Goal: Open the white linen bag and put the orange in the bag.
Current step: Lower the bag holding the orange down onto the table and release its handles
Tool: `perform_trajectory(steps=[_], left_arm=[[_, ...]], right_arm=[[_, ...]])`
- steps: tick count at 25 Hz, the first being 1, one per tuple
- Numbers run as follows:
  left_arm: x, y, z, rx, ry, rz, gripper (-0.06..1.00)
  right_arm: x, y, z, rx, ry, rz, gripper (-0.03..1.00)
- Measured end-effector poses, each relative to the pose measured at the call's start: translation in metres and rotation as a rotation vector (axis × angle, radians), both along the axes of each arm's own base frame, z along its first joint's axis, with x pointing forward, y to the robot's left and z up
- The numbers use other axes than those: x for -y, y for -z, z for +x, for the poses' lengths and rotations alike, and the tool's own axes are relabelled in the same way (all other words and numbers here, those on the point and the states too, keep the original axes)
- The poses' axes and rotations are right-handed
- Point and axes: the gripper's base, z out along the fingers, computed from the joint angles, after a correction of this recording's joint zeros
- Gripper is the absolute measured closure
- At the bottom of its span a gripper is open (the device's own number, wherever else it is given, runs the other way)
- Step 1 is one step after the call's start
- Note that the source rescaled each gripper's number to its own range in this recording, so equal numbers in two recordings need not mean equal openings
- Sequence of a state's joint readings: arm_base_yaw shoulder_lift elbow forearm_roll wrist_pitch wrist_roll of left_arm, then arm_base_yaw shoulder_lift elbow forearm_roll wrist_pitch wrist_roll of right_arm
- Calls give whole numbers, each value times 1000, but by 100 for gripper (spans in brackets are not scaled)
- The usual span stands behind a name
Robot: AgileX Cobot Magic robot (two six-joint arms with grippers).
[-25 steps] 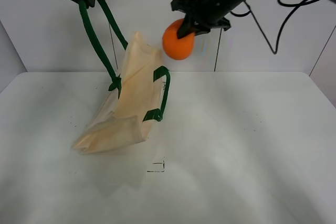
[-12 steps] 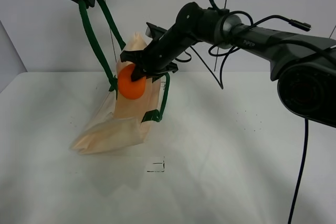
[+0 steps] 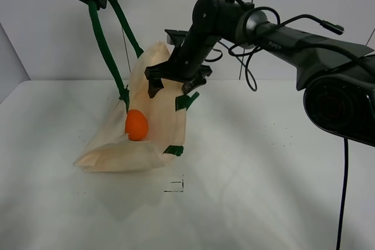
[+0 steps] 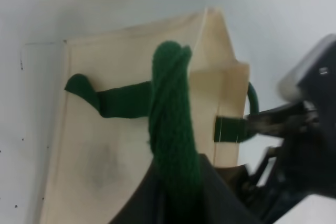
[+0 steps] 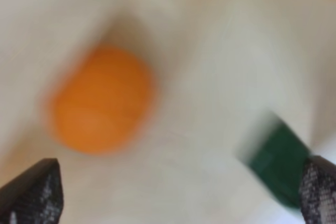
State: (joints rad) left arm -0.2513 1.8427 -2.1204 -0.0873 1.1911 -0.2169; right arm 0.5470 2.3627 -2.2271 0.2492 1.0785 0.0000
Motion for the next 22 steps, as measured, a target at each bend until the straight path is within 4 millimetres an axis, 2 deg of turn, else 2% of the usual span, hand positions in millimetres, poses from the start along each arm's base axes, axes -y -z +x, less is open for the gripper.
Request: perform_trajectory(steps=[4,7,10,16,22], left_arm=[[0,0,0,1,0,0,94],[0,0,0,1,1,0,94],[0,0,0,1,1,0,94],[0,0,0,1,1,0,94],[0,0,0,1,1,0,94]], right_arm=[[23,-12,5,18,47,-167,-3],[44,-13,16,15,94,-180,-3],[74,-13,31,13,152,-191,-3],[158,-13,61,33,305,-270,-3],[226,-13,74,27,432,-303,-3]])
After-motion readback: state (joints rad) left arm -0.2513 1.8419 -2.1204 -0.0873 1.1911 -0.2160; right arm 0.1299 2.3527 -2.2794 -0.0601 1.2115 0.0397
